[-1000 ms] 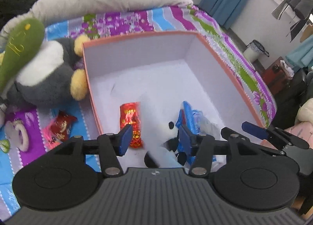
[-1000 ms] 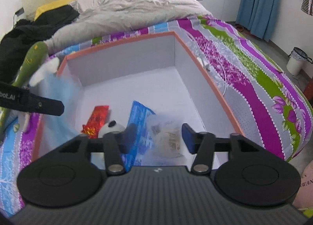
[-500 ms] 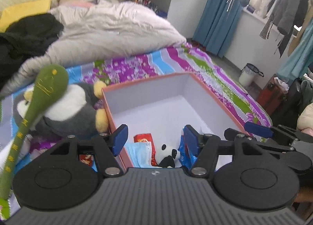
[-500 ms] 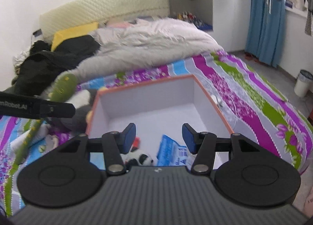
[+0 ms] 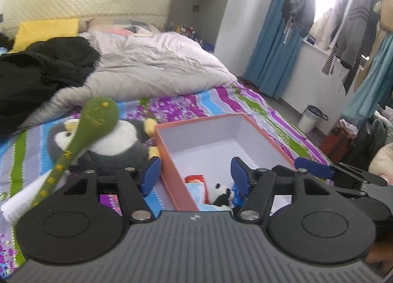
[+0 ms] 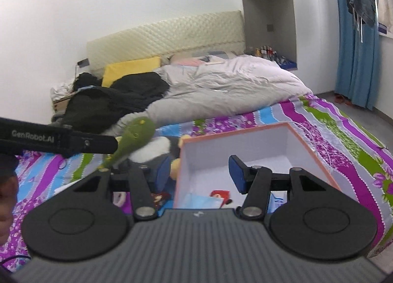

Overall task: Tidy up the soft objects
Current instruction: 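Move both open tools back toward the remaining items on the bed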

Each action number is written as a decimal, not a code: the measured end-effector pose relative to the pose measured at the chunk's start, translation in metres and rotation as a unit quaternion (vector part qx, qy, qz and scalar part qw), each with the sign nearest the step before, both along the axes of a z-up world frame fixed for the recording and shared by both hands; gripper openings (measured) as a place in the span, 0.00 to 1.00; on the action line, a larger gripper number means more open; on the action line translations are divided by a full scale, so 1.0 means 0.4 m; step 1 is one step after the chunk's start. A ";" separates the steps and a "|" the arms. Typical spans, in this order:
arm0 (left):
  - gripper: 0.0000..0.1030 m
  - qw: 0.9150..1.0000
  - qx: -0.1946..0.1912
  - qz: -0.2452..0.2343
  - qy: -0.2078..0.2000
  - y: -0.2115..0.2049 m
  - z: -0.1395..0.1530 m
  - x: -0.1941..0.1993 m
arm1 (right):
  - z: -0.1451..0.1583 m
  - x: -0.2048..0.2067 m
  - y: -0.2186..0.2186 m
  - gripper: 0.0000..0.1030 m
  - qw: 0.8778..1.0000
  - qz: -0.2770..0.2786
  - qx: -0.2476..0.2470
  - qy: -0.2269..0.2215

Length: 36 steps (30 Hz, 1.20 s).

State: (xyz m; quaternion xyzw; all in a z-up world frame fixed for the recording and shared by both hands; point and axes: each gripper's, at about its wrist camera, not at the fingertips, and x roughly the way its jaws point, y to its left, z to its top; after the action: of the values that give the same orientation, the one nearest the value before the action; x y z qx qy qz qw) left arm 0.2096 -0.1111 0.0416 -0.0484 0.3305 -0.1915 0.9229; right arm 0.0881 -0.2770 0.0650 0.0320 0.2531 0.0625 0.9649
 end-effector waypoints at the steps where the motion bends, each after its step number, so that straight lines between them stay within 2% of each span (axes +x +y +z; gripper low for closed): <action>1: 0.66 1.000 -0.003 0.004 -0.003 0.015 0.004 -0.012 | -0.001 -0.005 0.008 0.53 1.000 0.002 0.004 0.000; 5: 0.66 0.999 -0.016 0.026 -0.017 0.072 0.017 -0.058 | -0.011 -0.029 0.037 0.53 1.000 0.007 0.022 0.006; 7: 0.66 0.999 -0.010 0.033 -0.024 0.090 0.017 -0.082 | -0.016 -0.041 0.054 0.53 1.000 0.013 0.019 0.005; 14: 0.66 0.998 -0.007 0.062 -0.019 0.152 -0.024 -0.158 | -0.047 -0.077 0.107 0.53 0.999 0.030 0.016 0.016; 17: 0.66 0.998 -0.011 0.069 -0.008 0.182 -0.052 -0.183 | -0.065 -0.090 0.131 0.53 0.999 0.037 0.005 0.024; 20: 0.66 0.996 0.002 0.087 -0.001 0.206 -0.083 -0.201 | -0.090 -0.102 0.154 0.53 0.998 0.043 0.006 0.035; 27: 0.66 0.993 -0.012 0.113 0.031 0.276 -0.165 -0.243 | -0.153 -0.134 0.208 0.53 0.995 0.064 0.009 0.071; 36: 0.66 0.982 -0.001 0.165 0.090 0.375 -0.293 -0.289 | -0.252 -0.153 0.270 0.53 0.991 0.074 -0.017 0.114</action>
State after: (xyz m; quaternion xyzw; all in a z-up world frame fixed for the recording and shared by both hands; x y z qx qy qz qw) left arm 0.0941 0.0387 -0.0758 -0.1201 0.3995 -0.0316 0.9083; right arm 0.0270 -0.1690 -0.0357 0.0041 0.3639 0.1257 0.9229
